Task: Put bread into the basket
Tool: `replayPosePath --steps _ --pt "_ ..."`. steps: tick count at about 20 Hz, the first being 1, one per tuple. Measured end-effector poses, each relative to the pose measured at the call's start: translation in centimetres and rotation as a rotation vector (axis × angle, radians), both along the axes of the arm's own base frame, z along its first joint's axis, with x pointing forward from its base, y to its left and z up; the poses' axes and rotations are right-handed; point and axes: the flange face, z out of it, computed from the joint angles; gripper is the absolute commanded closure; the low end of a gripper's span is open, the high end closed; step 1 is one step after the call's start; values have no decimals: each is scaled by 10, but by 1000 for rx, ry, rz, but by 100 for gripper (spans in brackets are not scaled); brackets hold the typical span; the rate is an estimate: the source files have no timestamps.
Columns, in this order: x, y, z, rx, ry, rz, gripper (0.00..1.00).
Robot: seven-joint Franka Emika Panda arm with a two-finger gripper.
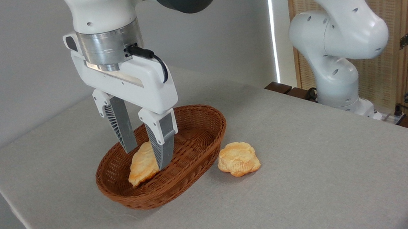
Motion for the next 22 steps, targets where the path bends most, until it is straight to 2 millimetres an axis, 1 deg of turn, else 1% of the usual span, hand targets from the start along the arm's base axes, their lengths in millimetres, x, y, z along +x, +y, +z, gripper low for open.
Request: replayPosePath --steps 22 --pt "-2 0 -1 0 15 -2 0"
